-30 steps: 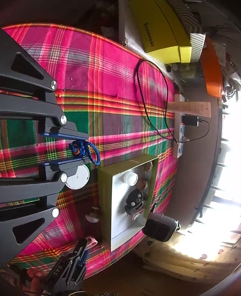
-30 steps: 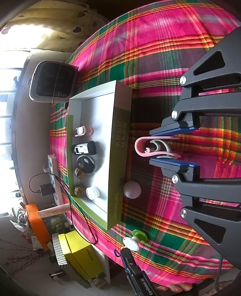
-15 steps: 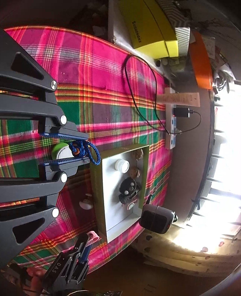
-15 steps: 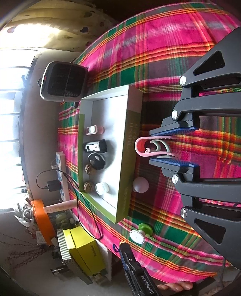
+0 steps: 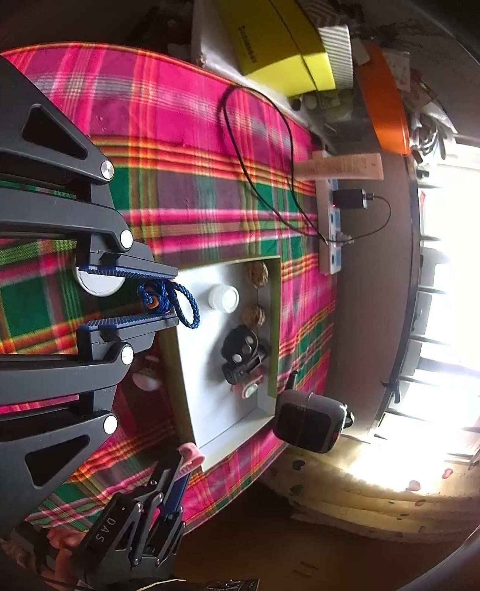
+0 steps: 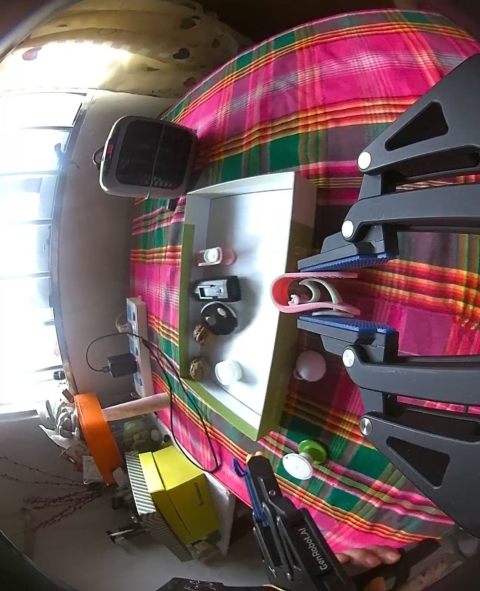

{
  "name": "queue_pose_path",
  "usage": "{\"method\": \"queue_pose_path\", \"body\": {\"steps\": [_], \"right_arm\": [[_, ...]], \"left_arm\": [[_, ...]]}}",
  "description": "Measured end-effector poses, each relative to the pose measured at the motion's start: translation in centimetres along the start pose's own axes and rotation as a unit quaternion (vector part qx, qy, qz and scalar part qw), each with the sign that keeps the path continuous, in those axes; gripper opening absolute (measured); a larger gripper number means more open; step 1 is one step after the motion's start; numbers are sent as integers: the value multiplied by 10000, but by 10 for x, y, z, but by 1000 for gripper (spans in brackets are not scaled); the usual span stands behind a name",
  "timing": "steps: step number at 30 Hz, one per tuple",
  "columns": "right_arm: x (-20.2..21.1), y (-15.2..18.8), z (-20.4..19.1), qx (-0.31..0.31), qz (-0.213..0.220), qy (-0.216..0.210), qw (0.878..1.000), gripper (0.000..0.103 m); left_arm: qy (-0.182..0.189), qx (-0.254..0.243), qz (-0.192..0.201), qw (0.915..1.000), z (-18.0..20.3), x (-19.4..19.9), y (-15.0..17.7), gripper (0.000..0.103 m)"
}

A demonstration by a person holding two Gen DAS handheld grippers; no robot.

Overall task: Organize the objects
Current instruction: 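Carry the blue rope toy and pink clip over the tray, then lower and release the blue rope toy with left gripper while right releases the pink clip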

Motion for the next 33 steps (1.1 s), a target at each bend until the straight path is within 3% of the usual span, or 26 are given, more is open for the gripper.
{"method": "queue_pose_path", "body": {"steps": [17,33], "right_arm": [[-23,-26,12,46,-30,-181,9998,24],[-68,-45,18,68,-472,-481,9977,24]], "left_arm": [[106,3,-62,9999,15,-29,-24,16],[160,-78,-378,9991,31,-68,-32,17]]}}
Point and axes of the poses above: each gripper's, at about its wrist camera, not at the fingertips, and x roughly against the way its jaws point, z to its right, y to its underside, the point moved 1 cm from there along -x, roughly the way its jaws point, and after that the axes turned 6 degrees about -y, right-handed, at the moved point
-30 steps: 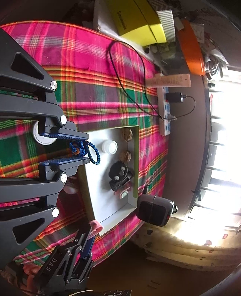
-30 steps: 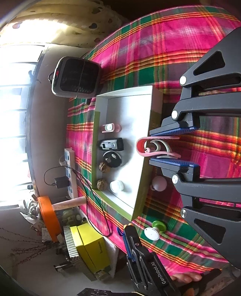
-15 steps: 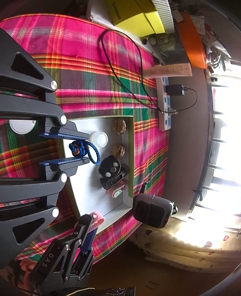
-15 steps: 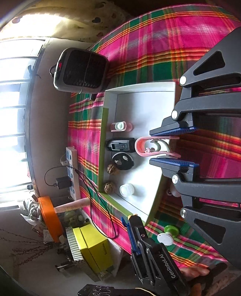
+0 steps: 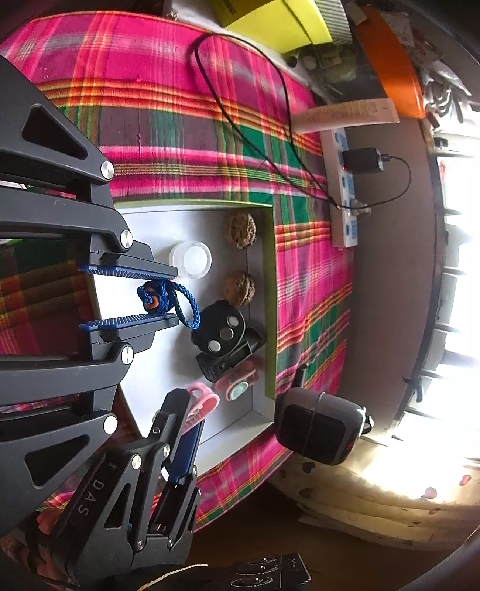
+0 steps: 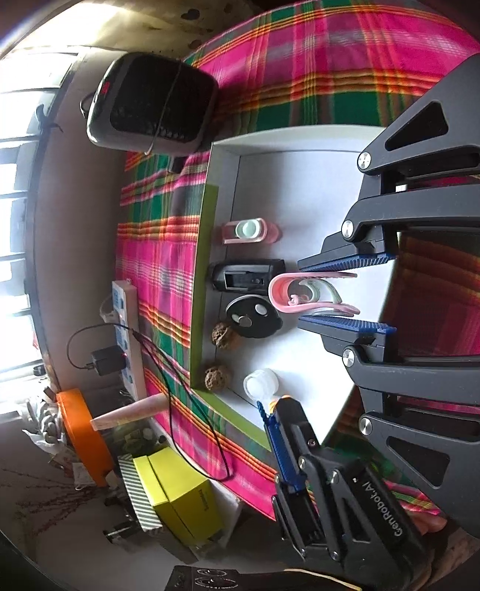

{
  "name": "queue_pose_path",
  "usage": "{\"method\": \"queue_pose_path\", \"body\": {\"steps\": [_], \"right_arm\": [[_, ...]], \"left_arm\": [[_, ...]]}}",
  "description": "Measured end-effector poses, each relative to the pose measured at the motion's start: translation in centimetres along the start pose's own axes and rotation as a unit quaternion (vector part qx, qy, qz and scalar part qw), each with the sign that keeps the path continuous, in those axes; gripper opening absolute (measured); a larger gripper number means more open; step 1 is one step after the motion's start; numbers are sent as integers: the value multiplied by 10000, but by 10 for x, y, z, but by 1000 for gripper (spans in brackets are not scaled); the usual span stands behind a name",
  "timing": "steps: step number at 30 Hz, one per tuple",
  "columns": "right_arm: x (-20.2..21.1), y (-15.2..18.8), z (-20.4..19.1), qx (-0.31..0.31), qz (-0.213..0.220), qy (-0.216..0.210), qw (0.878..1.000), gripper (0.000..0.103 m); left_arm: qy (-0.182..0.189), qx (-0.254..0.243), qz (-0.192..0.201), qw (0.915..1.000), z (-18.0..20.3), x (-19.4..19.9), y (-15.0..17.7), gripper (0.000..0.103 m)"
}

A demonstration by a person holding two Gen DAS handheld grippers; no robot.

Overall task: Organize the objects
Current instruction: 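Lower and release the blue rope toy with left gripper while right releases the pink clip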

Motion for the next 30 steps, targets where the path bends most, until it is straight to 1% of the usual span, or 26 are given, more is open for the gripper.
{"method": "queue_pose_path", "body": {"steps": [7,16,30], "right_arm": [[-14,-2,2,78,-215,-41,9997,24],[-27,-2,3,113,-368,-92,9992,24],[-30,-1,0,241,-376,-44,9990,25]], "left_arm": [[21,-61,-125,9999,4,-12,1,17],[11,-99,-246,9996,5,-23,-1,17],[-85,-156,-232,9996,7,-26,-3,17]]}}
Point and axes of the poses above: each gripper's, at about its wrist camera, not at the fingertips, and x roughly against the way its jaws point, z to its right, y to its underside, the point moved 1 cm from there along -x, roughly the way its jaws point, and after that the axes turned 6 degrees about -y, right-handed, at the moved point
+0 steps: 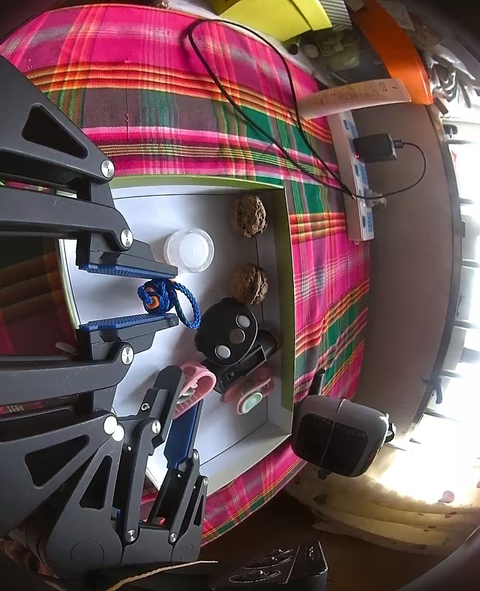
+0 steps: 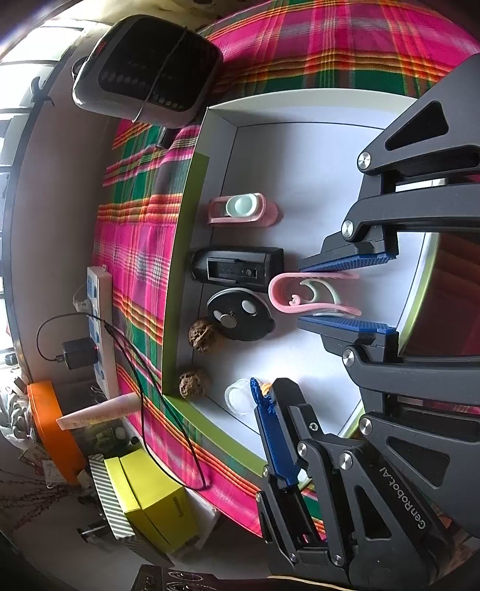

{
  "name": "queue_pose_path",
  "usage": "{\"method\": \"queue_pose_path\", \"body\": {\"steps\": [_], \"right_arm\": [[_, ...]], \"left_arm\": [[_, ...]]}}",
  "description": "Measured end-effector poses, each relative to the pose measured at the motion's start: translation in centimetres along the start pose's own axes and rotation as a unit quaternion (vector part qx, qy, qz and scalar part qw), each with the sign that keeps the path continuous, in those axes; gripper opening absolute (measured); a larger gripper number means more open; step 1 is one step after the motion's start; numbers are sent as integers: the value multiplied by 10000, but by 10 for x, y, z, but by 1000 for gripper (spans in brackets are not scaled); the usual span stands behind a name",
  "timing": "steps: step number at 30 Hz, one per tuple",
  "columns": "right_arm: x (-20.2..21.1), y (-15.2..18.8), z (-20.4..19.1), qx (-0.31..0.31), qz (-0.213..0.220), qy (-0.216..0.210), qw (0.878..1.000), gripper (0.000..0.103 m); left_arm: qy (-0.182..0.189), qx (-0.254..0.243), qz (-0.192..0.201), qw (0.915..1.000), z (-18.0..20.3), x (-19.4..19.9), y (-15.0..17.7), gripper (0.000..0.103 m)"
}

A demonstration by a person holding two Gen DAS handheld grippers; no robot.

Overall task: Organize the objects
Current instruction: 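Lower and release the blue rope toy with left gripper while right releases the pink clip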

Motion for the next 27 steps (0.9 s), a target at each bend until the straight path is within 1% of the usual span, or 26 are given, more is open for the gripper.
{"method": "queue_pose_path", "body": {"steps": [10,11,14,17,18,22,27], "right_arm": [[0,0,1,-40,9,48,10000,25],[1,1,1,-44,14,50,10000,25],[2,0,0,-62,29,57,10000,25],[3,1,1,-95,52,40,9999,25],[3,1,1,-98,51,36,9999,25],[6,1,2,-119,89,79,9999,35],[11,1,0,-145,139,94,9998,38]], "left_arm": [[-52,-37,-15,10000,2,-1,1,18],[-66,-40,-15,10000,2,0,1,19],[-85,-14,-29,10000,1,0,1,29],[-117,6,-30,9999,-1,0,2,29],[-113,12,-33,9999,-1,0,2,29],[-140,17,-40,9999,-2,0,3,30],[-136,60,-26,9999,-3,5,4,32]]}}
Point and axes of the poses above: each gripper's, at about its wrist camera, not at the fingertips, and x roughly against the way its jaws point, z to its right, y to its underside, the point moved 1 cm from there along -x, roughly the way its jaws point, and after that the axes turned 6 degrees about -y, right-handed, at the moved point
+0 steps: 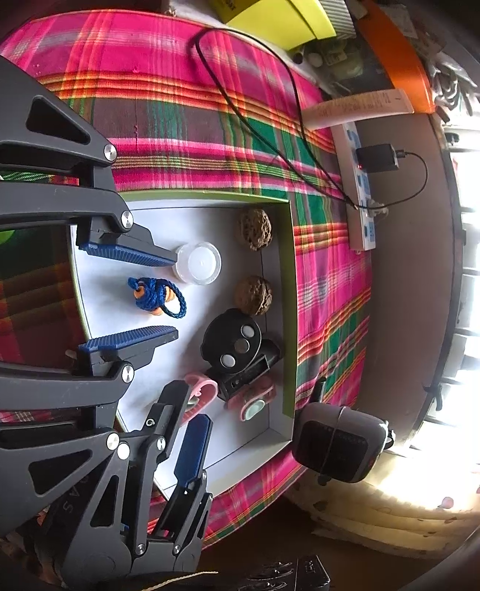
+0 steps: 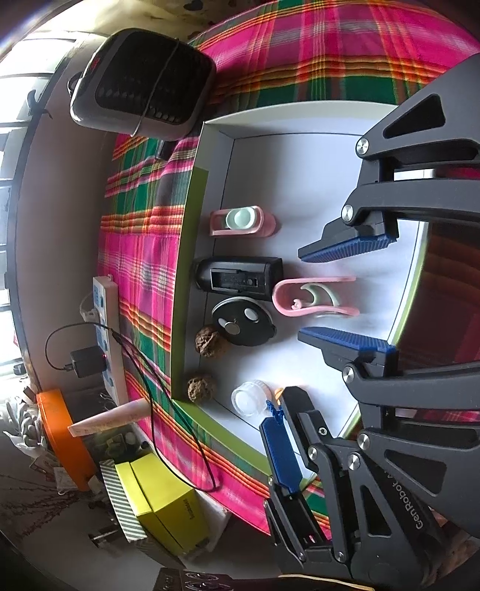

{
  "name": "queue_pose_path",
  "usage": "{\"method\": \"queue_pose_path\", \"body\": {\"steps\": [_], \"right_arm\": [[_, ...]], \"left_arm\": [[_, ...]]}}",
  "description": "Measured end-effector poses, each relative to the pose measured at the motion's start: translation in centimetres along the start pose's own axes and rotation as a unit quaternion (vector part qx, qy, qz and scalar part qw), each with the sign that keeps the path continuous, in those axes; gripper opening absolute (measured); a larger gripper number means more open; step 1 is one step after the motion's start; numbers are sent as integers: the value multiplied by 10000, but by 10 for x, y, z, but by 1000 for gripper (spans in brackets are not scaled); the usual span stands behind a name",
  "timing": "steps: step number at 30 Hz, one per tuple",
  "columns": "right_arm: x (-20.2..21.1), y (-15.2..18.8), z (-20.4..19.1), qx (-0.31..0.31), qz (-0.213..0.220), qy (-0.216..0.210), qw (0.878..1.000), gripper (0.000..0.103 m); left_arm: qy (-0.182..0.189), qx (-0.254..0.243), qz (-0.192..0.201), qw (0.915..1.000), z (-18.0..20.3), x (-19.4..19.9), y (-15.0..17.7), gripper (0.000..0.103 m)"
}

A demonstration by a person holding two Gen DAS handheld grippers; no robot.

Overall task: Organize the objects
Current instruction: 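Lower and release the blue rope toy with left gripper while right releases the pink clip, then withdraw both grippers from the tray toward the green jar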

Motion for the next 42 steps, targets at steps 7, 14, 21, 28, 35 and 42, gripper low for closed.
{"method": "queue_pose_path", "body": {"steps": [7,14,21,28,35,42], "right_arm": [[9,3,-5,3,77,65,9999,38],[21,8,-9,-13,154,104,9998,38],[34,14,-15,-12,262,144,9996,38],[48,25,-20,-10,416,154,9990,38],[57,34,-27,36,511,161,9986,38],[65,44,-33,64,621,123,9980,38]], "left_arm": [[-1,5,90,10000,1,11,2,33],[-15,26,169,9999,1,24,6,36],[2,63,289,9996,-1,41,13,36],[-32,142,415,9990,-7,58,22,37],[-17,221,451,9987,-12,70,35,38],[17,268,496,9984,-16,82,48,42]]}}
Point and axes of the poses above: each gripper's, at about its wrist camera, not at the fingertips, and x roughly against the way its jaws point, z to its right, y to its underside, the point moved 1 cm from there along -x, roughly the way its jaws point, and after that the axes turned 6 degrees about -y, right-handed, at the moved point
